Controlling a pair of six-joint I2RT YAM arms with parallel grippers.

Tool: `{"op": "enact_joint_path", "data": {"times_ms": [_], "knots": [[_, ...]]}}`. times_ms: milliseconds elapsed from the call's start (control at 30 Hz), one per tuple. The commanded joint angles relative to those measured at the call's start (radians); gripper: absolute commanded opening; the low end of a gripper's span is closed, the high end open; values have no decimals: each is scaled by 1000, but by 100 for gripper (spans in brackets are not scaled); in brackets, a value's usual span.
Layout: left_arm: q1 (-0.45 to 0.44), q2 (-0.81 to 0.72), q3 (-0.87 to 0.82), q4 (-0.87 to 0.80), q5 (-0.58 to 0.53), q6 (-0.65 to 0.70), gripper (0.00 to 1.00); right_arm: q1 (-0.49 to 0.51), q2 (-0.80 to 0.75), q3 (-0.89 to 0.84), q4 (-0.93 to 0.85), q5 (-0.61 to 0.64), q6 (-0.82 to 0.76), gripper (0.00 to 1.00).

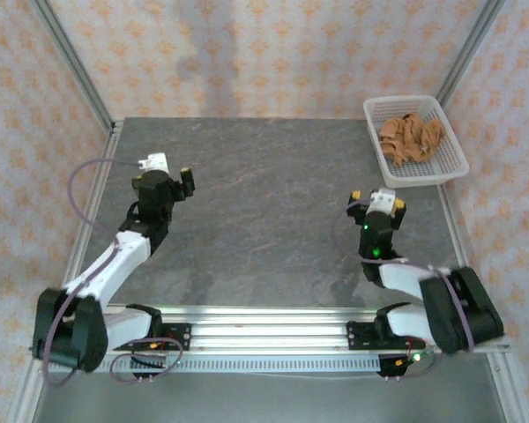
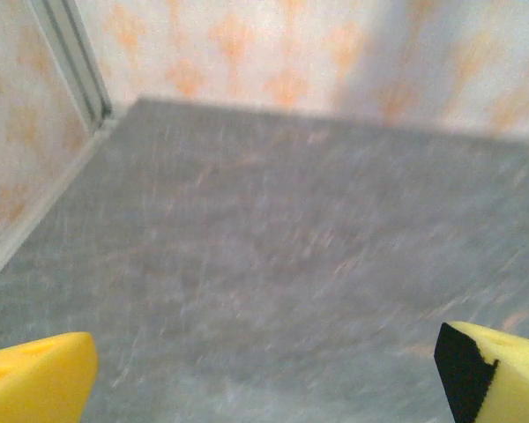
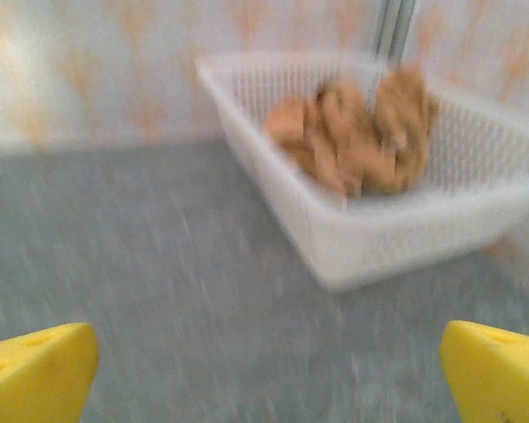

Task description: Fold the inside-out t-shirt

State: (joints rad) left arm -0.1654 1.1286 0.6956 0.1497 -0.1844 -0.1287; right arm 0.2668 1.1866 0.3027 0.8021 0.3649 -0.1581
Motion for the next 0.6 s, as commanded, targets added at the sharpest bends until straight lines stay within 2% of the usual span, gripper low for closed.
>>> {"op": "enact_joint_path", "data": {"times_ms": [0,100,167,267,367,500,567], "knots": [[-42,-112,-61,-178,97,-125,100,-4,-132,230,-444,139,128,99],[-46,-164,-126,-143,128,-227,100,-9,-116,358,-610,294,315,99],[-46,-170,-145,-144,114,-269,100,-25,-88,434,-710,318,416,99],[-45,-162,-157,-191,10,-354,100,-96,-11,571,-860,173,507,99],[-45,-141,-145,-262,-96,-446,100,-169,153,761,-1012,29,608,99],[-46,-107,-135,-240,-50,-435,100,-227,379,978,-1053,-19,692,99],[-46,-97,-130,-234,-29,-431,100,-281,500,1106,-1123,-125,771,98]]}}
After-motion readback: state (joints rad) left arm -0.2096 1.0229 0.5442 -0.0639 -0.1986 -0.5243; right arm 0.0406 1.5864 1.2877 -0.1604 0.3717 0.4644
